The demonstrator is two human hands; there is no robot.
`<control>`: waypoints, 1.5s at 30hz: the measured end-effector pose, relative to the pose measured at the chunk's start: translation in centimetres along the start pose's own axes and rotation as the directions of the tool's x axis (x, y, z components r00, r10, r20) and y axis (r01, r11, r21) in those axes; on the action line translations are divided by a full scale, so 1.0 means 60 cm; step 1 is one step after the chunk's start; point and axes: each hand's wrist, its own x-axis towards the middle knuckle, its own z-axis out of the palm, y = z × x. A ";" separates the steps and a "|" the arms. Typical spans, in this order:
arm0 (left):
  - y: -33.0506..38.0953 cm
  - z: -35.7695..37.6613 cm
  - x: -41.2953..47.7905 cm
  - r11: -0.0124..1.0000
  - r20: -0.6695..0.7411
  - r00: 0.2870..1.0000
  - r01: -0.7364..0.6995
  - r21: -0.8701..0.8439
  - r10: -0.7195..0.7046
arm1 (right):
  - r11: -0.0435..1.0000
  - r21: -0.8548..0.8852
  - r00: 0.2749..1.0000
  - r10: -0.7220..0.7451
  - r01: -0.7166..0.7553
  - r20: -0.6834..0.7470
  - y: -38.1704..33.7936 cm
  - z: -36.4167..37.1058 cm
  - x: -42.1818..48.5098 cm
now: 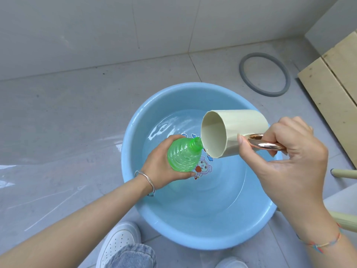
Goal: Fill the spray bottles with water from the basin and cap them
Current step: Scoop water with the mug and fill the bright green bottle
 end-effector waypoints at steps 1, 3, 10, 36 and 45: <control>0.001 0.000 0.000 1.000 -0.004 1.000 -0.004 -0.005 0.004 | 1.000 -0.008 1.000 -0.004 0.004 -0.004 0.002 -0.001 -0.001; 0.002 -0.001 0.000 1.000 -0.005 1.000 -0.009 -0.011 0.009 | 1.000 -0.024 1.000 -0.016 0.016 -0.010 0.006 -0.001 -0.004; 0.010 -0.004 -0.001 0.998 -0.020 1.000 -0.011 -0.062 0.010 | 0.940 -0.228 0.967 -0.252 0.254 0.041 0.037 0.021 -0.026; 0.389 -0.084 -0.076 0.965 -0.034 0.970 -0.242 -0.105 0.239 | 0.327 0.903 0.580 0.807 -0.279 -0.113 -0.111 -0.275 -0.020; 0.565 -0.060 -0.115 0.911 0.009 0.921 -0.383 -0.154 0.389 | 0.473 0.865 0.474 0.808 -0.166 -0.350 -0.066 -0.454 -0.025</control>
